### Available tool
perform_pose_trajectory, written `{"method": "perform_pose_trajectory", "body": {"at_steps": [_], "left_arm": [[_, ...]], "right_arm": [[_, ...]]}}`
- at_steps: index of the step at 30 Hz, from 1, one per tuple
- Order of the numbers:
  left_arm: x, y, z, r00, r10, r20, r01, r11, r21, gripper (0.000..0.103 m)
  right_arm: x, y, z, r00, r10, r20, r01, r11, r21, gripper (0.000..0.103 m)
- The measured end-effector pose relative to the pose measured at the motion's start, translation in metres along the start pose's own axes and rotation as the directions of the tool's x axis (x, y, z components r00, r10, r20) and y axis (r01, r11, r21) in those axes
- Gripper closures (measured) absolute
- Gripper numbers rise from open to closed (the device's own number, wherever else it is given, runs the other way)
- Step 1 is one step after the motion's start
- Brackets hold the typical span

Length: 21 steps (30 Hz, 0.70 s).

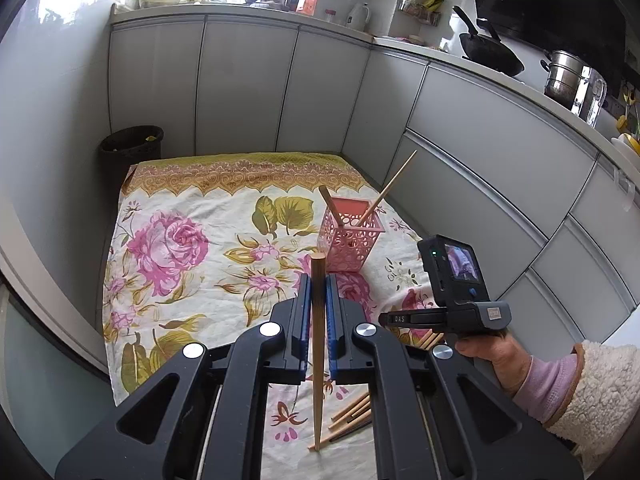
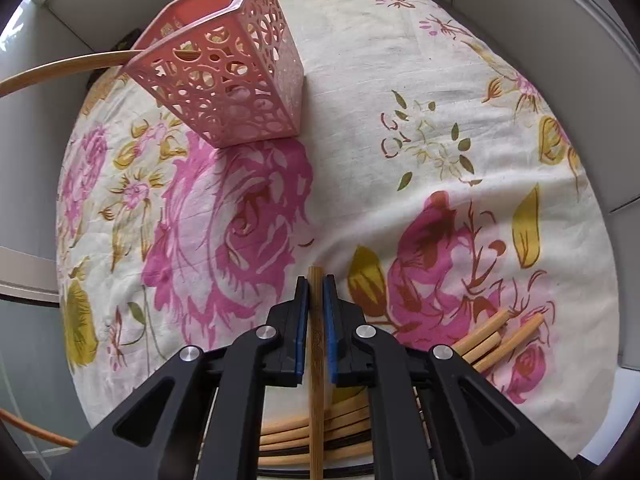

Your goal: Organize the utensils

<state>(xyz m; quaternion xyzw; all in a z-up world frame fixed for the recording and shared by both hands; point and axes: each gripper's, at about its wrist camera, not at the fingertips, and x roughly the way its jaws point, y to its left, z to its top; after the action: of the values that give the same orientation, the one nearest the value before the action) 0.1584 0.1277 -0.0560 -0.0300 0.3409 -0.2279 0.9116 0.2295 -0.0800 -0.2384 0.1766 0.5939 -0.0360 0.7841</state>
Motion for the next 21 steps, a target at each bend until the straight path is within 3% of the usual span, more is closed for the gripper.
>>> {"method": "perform_pose_trajectory", "body": {"at_steps": [3, 6, 10, 14, 21], "left_arm": [[-0.007, 0.001, 0.001, 1.000, 0.006, 0.021, -0.005, 1.000, -0.006, 0.097], [-0.015, 0.000, 0.003, 0.999, -0.003, 0.048, 0.004, 1.000, -0.009, 0.097], [-0.022, -0.007, 0.005, 0.996, -0.010, 0.086, 0.010, 1.000, 0.001, 0.097], [-0.026, -0.020, 0.007, 0.992, -0.011, 0.122, 0.008, 1.000, 0.022, 0.097], [-0.023, -0.043, 0.013, 0.990, -0.014, 0.138, 0.008, 0.999, 0.045, 0.097]], "right_arm": [[-0.019, -0.002, -0.014, 0.994, 0.089, 0.061, -0.089, 0.996, -0.010, 0.095], [-0.051, 0.000, -0.027, 0.974, 0.161, 0.160, -0.149, 0.986, -0.080, 0.095], [-0.104, -0.002, -0.058, 0.926, 0.213, 0.312, -0.146, 0.963, -0.224, 0.095], [-0.147, -0.008, -0.070, 0.877, 0.265, 0.402, -0.142, 0.940, -0.311, 0.095], [-0.188, -0.029, -0.071, 0.818, 0.307, 0.486, -0.176, 0.939, -0.296, 0.095]]}}
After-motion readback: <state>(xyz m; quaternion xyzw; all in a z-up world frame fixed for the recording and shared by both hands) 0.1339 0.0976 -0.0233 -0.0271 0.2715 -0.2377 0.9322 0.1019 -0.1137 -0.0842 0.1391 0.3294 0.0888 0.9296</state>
